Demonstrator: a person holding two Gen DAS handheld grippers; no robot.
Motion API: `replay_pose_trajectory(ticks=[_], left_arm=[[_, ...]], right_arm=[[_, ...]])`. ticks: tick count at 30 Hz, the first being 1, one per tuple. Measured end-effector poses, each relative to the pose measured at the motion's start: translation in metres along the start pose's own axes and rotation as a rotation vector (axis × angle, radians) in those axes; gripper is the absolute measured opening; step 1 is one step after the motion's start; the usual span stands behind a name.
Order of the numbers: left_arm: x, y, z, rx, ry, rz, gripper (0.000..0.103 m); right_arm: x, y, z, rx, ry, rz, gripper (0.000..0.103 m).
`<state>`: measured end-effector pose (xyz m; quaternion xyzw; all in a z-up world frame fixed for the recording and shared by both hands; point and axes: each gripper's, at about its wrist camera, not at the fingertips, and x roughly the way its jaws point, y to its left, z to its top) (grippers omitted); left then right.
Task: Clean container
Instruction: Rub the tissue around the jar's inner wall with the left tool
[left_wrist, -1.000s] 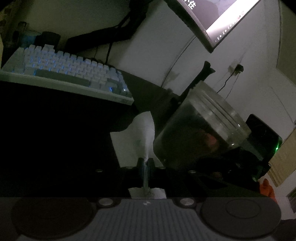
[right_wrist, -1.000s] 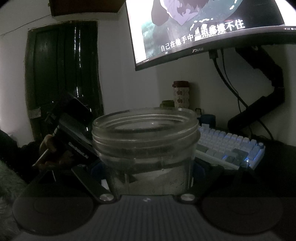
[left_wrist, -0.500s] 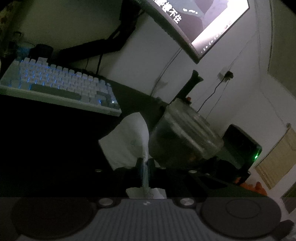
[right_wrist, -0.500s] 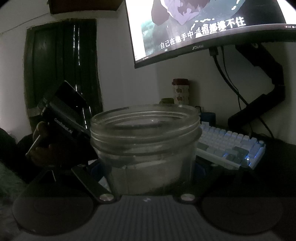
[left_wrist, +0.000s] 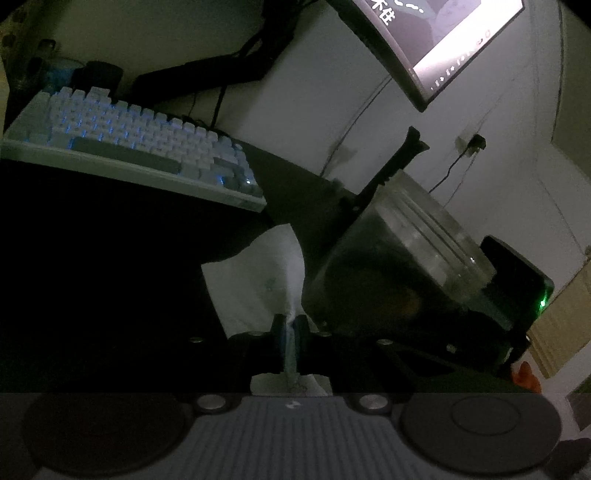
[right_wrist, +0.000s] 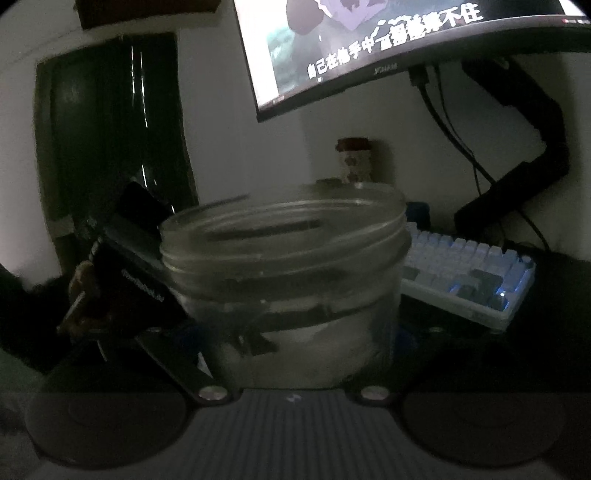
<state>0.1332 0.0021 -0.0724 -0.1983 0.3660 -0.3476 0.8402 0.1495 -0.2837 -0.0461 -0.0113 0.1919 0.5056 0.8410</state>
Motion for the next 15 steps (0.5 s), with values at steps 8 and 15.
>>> replay_pose_trajectory(ticks=[8,15], left_arm=[[-0.018,-0.004,0.011,-0.029,-0.063,-0.058,0.003],[-0.031,-0.011,0.014,-0.031,-0.102,-0.102,0.003]], right_arm=[[-0.003,0.007,0.0,-0.027,-0.006,-0.031,0.102],[-0.008,0.008,0.001,-0.038,-0.028,-0.042,0.102]])
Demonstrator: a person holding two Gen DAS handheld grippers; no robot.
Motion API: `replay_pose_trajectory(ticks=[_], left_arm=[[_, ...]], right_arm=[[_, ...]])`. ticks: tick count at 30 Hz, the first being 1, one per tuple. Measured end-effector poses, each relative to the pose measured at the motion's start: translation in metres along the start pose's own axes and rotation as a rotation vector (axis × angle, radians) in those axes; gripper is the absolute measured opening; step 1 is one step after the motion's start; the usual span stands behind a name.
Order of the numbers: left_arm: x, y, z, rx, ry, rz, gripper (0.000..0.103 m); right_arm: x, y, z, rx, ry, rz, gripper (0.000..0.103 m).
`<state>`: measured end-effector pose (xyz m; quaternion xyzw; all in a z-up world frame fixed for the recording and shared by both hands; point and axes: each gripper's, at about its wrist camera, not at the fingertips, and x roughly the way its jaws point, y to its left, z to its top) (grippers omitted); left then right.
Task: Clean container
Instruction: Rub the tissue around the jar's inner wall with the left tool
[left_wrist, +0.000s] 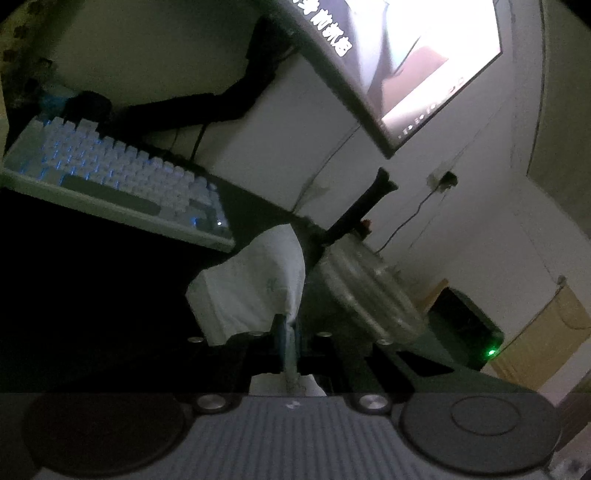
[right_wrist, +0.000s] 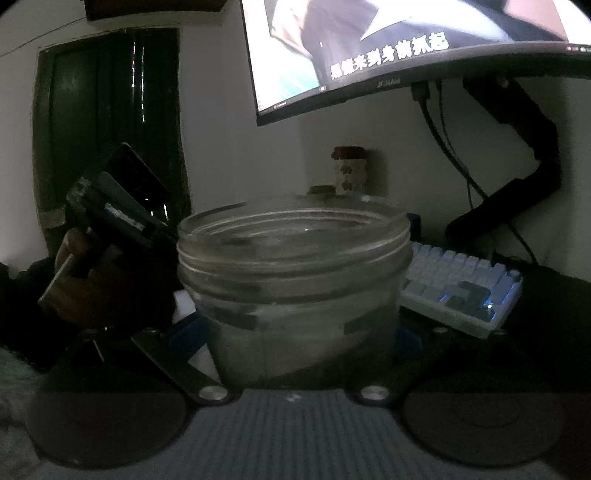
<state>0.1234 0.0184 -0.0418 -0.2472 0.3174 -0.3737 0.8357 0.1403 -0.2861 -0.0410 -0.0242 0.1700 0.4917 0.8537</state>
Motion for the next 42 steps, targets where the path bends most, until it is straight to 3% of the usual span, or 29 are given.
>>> replay_pose_trajectory(ticks=[5,9,14,20,33,42], left_arm=[[-0.001,-0.01,-0.001,0.049,-0.016,-0.015,0.003],[0.009,-0.008,-0.005,0.056,0.002,0.04,0.003],[0.022,-0.013,-0.014,0.147,0.011,0.17,0.003],[0.033,-0.015,-0.021,0.162,0.036,0.221,0.003],[0.025,-0.016,-0.021,0.126,0.029,0.208,0.003],[0.004,-0.051,-0.02,0.16,-0.029,0.203,0.003]], right_arm=[[-0.008,0.002,0.002,-0.018,-0.036,-0.005,0.103],[-0.009,0.003,0.003,-0.022,-0.041,-0.009,0.103],[-0.005,0.0,0.002,0.011,0.008,-0.007,0.103],[-0.007,-0.005,0.002,0.036,0.004,-0.036,0.103],[-0.006,-0.006,0.001,0.043,0.009,-0.029,0.103],[-0.008,-0.006,0.001,0.043,0.0,-0.017,0.103]])
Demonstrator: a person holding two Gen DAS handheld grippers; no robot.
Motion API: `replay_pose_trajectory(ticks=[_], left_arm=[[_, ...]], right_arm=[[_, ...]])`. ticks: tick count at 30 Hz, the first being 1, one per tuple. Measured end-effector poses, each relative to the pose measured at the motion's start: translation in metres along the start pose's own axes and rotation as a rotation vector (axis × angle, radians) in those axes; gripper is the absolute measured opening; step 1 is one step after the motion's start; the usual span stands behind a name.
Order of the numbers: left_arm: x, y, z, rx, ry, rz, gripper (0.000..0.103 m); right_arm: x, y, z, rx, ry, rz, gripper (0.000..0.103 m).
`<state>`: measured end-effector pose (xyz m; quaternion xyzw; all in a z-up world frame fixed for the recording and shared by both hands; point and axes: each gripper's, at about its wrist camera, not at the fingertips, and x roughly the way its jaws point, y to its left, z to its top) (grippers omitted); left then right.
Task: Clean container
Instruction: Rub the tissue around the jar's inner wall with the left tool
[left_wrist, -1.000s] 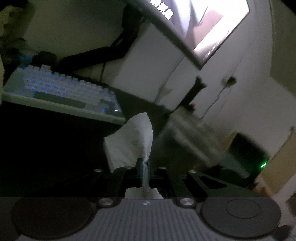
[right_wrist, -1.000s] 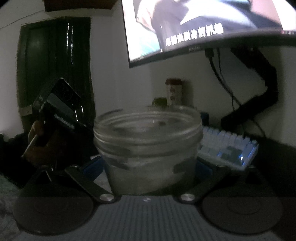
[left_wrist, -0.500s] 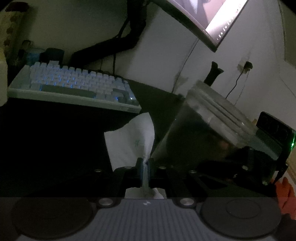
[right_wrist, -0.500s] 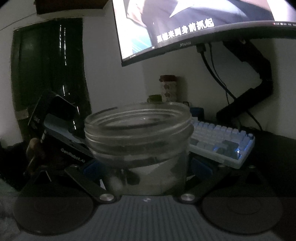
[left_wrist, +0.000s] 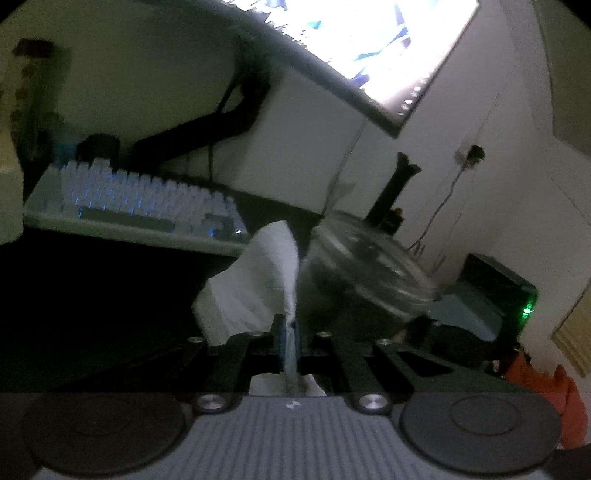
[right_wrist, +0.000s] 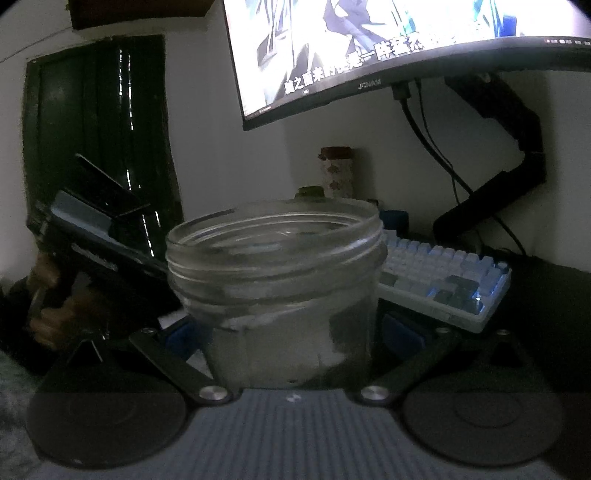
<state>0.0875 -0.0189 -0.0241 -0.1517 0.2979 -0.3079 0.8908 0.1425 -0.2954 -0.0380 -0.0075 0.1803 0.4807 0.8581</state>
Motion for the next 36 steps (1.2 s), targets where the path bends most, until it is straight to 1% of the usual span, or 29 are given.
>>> replay_pose_trajectory(ticks=[2,4,8,17,22,27,34,36], left_arm=[[-0.005,-0.007,0.0,0.006,-0.009,0.011,0.003],[-0.007,-0.01,0.0,0.008,-0.012,0.003,0.003],[-0.006,-0.008,-0.001,0.007,-0.005,0.009,0.003],[0.012,0.004,-0.008,-0.018,0.052,-0.001,0.003],[0.02,0.008,-0.012,-0.01,0.071,0.018,0.003],[0.016,0.012,-0.01,-0.021,0.054,0.03,0.003],[-0.001,0.002,-0.003,-0.021,0.019,-0.031,0.003],[-0.004,0.0,-0.003,-0.01,0.006,-0.028,0.003]], right_arm=[[-0.001,0.001,0.0,-0.005,-0.003,0.002,0.103],[0.0,0.0,0.0,-0.003,-0.002,0.0,0.103],[0.002,0.0,0.0,-0.003,0.002,-0.004,0.103],[-0.001,0.002,0.0,-0.007,-0.01,-0.007,0.103],[-0.003,0.004,0.0,-0.02,-0.023,-0.002,0.102],[-0.004,0.007,0.0,-0.041,-0.026,0.009,0.099],[-0.002,0.008,0.0,-0.045,-0.012,0.004,0.098],[-0.001,0.007,0.0,-0.045,-0.009,0.003,0.098]])
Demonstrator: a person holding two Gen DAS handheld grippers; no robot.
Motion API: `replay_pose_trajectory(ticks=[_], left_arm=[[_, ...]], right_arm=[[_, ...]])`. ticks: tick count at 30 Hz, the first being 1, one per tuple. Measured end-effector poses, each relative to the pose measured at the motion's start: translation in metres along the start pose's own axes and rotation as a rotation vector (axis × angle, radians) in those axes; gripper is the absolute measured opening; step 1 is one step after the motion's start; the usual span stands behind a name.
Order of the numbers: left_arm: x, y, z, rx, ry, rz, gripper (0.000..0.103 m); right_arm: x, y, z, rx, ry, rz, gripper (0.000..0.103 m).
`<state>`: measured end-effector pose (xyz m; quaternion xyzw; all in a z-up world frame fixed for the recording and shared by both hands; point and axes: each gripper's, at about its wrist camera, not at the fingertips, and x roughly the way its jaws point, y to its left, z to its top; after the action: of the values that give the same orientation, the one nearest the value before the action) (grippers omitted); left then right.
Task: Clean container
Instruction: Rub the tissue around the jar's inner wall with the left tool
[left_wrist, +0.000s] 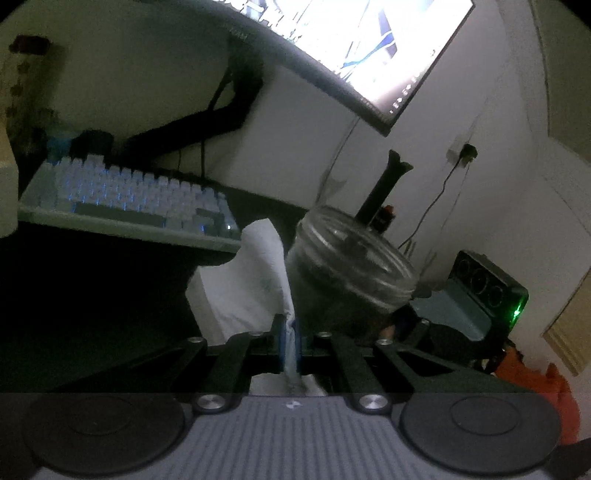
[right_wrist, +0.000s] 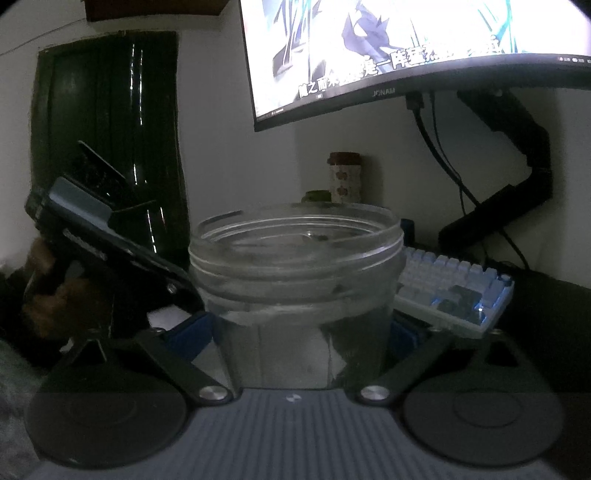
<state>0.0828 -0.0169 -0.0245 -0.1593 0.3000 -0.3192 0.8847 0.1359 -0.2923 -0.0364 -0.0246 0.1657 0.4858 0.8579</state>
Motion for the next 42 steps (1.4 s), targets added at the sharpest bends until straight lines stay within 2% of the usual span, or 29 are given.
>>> replay_pose_trajectory(ticks=[4,14,18,29,35,42], left_arm=[[0.004,0.005,-0.001,-0.018,0.015,-0.011,0.003],[0.03,0.019,-0.015,-0.029,0.08,0.06,0.003],[0.035,0.026,-0.018,-0.045,0.099,0.063,0.003],[0.008,0.008,-0.006,-0.029,0.039,-0.012,0.003],[0.004,0.006,-0.003,-0.047,0.039,-0.044,0.003],[0.018,0.013,-0.008,-0.036,0.06,0.011,0.003]], right_arm=[[-0.001,-0.001,0.0,0.003,-0.004,-0.001,0.098],[-0.001,-0.001,0.0,0.006,-0.007,-0.003,0.098],[-0.001,-0.001,0.0,0.006,-0.007,-0.001,0.098],[-0.002,-0.001,0.0,0.004,-0.011,-0.002,0.098],[-0.003,-0.001,0.0,0.009,-0.022,0.009,0.1],[-0.002,0.0,0.0,0.005,-0.013,0.001,0.1]])
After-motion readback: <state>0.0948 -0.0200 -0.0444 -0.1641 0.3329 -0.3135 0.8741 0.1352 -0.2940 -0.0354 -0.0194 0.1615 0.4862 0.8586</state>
